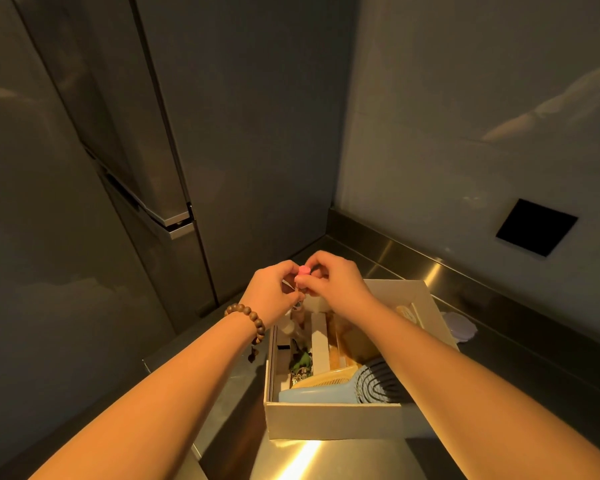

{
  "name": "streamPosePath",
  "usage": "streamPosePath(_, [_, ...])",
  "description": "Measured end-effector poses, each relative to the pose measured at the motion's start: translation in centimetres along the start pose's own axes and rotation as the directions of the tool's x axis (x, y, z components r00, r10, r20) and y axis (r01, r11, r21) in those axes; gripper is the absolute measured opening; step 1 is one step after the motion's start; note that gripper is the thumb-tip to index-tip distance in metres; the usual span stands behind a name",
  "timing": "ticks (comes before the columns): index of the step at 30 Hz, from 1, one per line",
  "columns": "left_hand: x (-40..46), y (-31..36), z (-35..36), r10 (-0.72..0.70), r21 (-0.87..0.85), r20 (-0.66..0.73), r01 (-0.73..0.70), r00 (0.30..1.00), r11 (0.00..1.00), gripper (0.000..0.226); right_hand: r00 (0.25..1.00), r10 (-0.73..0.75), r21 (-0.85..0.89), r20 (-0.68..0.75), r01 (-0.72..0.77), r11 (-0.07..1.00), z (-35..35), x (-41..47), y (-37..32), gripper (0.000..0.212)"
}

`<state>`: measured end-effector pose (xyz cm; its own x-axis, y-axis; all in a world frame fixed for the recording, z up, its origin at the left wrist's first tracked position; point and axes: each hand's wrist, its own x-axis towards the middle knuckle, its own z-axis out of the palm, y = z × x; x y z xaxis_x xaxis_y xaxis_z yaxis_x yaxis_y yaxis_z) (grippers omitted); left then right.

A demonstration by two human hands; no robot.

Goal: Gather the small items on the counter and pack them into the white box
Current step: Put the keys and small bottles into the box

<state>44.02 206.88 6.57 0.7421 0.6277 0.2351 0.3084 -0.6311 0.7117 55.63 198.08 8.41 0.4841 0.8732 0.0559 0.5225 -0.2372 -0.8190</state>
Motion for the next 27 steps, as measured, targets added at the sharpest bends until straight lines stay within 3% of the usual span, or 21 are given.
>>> streamPosePath(3, [-0.3, -0.3, 0.2, -0.02, 0.001, -0.015, 0.02, 1.0, 1.0, 0.027, 0.999, 0.015, -0.018, -0.035, -0.015, 1.0, 0.3, 0.1, 0.8, 0.012])
streamPosePath(9, [-1.3, -2.9, 0.1, -0.069, 0.112, 0.01, 0.067, 0.998, 0.991, 0.066, 0.992, 0.12, -0.085, -0.04, -0.123, 0.989, 1.7, 0.7, 4.9, 0.007])
streamPosePath(13, [-2.3, -4.2, 1.3, -0.118, 0.156, 0.081, 0.104, 0.99, 0.982, 0.082, 0.992, 0.116, -0.087, -0.056, -0.12, 0.989, 3.4, 1.3, 6.3, 0.009])
streamPosePath(18, [-2.5, -5.0, 2.1, -0.119, 0.142, 0.044, 0.112, 0.992, 0.984, 0.083, 0.994, 0.097, -0.146, -0.043, -0.102, 0.984, 4.5, 1.9, 6.8, 0.006])
streamPosePath(27, [-2.6, -5.3, 2.3, -0.12, 0.123, 0.027, 0.116, 0.992, 0.986, 0.082, 0.972, 0.223, -0.179, -0.081, -0.234, 0.956, 6.0, 1.7, 7.9, 0.011])
